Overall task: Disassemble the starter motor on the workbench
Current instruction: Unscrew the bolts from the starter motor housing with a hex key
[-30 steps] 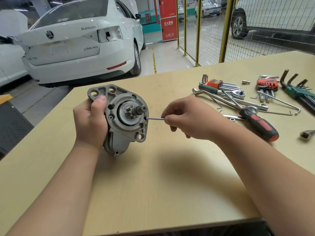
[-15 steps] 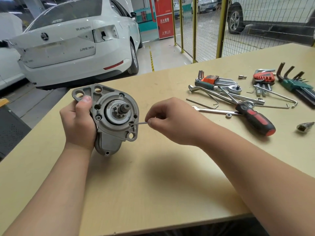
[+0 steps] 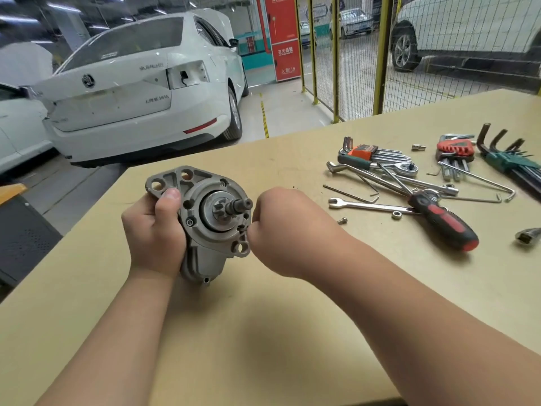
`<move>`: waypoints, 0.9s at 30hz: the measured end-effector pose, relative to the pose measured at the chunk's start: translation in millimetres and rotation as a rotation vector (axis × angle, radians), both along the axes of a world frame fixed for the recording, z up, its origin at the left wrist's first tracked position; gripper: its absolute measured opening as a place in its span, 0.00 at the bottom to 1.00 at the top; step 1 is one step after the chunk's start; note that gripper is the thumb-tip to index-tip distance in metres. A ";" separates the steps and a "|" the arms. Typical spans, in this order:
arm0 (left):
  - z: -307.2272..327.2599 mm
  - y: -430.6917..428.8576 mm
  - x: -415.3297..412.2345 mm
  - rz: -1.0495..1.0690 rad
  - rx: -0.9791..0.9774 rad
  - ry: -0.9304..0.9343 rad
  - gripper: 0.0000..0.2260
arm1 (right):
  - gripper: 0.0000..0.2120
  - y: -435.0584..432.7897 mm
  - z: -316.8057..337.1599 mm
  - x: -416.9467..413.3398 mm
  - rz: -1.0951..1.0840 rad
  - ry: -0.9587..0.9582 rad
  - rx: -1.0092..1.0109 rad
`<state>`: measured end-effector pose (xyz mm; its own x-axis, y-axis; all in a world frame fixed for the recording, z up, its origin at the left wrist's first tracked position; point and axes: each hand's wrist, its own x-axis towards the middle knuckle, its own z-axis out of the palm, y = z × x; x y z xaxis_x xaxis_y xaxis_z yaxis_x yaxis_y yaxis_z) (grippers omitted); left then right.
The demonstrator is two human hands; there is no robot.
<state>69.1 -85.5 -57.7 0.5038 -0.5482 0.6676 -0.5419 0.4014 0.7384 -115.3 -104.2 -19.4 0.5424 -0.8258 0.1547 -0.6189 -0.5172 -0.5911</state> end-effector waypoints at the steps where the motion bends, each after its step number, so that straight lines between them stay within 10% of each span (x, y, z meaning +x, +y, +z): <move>1: 0.0 0.0 -0.2 0.006 -0.004 -0.018 0.14 | 0.05 -1.4 1.1 -0.9 -0.008 -0.044 0.066; 8: -0.7 7.6 9.8 -0.067 -0.054 0.106 0.15 | 0.08 10.0 0.5 -7.5 0.197 -0.629 0.997; 27: 3.9 14.5 5.7 -0.060 -0.130 0.200 0.20 | 0.11 0.0 -2.3 -1.1 0.155 -0.314 0.553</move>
